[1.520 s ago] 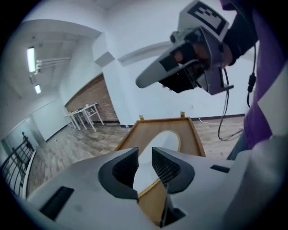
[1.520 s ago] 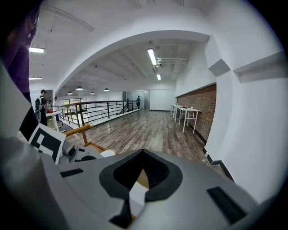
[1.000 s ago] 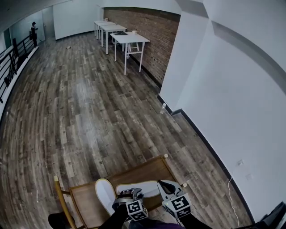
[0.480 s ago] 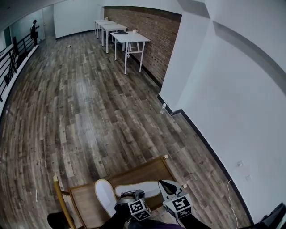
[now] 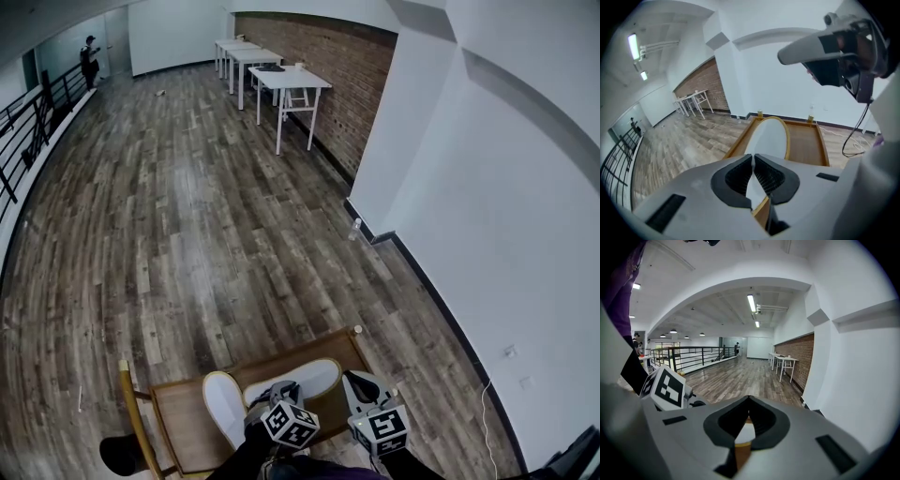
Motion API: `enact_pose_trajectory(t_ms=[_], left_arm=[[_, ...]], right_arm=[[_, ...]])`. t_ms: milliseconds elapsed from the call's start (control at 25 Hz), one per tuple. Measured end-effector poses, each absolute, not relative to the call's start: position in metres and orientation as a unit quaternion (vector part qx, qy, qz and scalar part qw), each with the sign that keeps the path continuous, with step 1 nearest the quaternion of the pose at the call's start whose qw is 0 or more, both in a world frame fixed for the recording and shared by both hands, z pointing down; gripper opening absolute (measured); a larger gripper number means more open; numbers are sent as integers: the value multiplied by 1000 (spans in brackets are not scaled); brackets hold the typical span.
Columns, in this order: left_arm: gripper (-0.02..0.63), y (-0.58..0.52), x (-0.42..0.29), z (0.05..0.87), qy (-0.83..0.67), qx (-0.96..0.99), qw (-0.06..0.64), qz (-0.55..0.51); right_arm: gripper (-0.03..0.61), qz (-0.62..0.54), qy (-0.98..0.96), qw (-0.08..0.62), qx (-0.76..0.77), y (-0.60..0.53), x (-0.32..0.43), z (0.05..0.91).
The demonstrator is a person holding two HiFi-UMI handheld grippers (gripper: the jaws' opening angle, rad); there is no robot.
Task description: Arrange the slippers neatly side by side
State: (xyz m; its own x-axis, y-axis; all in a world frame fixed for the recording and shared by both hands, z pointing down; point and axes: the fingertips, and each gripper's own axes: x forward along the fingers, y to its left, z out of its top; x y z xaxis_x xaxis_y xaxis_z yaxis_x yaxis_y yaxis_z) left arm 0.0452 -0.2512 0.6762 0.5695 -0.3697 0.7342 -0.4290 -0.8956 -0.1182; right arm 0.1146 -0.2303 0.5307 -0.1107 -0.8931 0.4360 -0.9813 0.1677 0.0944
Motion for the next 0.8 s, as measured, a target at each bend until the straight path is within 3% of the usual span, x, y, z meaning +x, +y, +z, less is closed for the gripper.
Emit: enact_pose_trajectory(t_ms=[560, 800], left_arm=[[17, -278, -1, 618, -384, 817, 368, 224], [17, -270, -23, 634, -437, 759, 441, 195]], right_arm=[[-2, 94, -747, 188, 630, -237, 106, 520], [-2, 106, -755, 199, 616, -230, 96, 529]])
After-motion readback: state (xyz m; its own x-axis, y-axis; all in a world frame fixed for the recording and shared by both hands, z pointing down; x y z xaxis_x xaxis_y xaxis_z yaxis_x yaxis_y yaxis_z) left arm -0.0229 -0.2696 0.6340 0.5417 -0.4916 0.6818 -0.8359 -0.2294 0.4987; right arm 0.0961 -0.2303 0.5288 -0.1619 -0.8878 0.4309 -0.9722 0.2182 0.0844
